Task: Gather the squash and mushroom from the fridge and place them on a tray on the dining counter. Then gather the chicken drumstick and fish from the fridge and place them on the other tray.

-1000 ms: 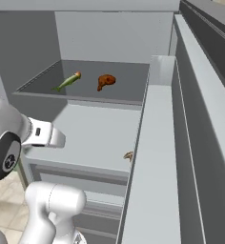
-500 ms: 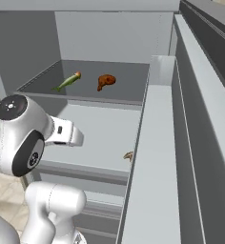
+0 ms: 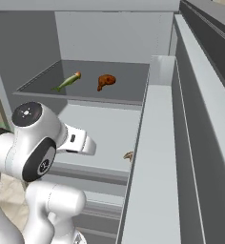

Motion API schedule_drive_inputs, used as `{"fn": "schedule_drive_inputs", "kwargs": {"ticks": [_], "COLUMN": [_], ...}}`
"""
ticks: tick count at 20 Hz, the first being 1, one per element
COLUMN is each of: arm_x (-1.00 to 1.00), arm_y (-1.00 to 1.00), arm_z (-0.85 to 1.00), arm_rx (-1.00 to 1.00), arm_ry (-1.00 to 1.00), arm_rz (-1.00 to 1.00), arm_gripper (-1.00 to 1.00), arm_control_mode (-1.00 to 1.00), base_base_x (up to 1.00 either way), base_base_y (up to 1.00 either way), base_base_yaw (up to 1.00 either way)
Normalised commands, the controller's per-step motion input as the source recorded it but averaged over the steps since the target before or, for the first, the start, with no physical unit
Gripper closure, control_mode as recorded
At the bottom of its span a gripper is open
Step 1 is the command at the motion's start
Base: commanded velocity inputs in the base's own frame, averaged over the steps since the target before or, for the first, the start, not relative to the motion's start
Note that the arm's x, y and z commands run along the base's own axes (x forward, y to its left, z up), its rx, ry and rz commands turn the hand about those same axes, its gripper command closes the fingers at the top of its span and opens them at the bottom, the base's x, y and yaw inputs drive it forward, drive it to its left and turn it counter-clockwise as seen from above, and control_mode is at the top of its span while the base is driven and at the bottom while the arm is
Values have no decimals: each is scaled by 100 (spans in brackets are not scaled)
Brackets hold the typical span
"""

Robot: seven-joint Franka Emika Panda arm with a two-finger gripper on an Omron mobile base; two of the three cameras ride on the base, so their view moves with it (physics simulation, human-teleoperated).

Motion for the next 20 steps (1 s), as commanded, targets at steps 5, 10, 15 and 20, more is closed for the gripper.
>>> {"fn": "schedule_drive_inputs", "kwargs": {"ticks": [5, 10, 15, 20], "arm_x": [6, 26, 55, 64], "arm_y": [-36, -36, -32, -26], "arm_z": [-33, -43, -32, -30], "arm_rx": [0, 0, 0, 0], "arm_ry": [5, 7, 5, 4], "arm_rz": [-13, -9, -4, -2], "arm_gripper": [-100, -100, -100, -100], "arm_control_mode": [-100, -100, -100, -100], "base_base_x": [0, 0, 0, 0], "base_base_y": [0, 0, 0, 0], "base_base_yaw": [0, 0, 0, 0]}}
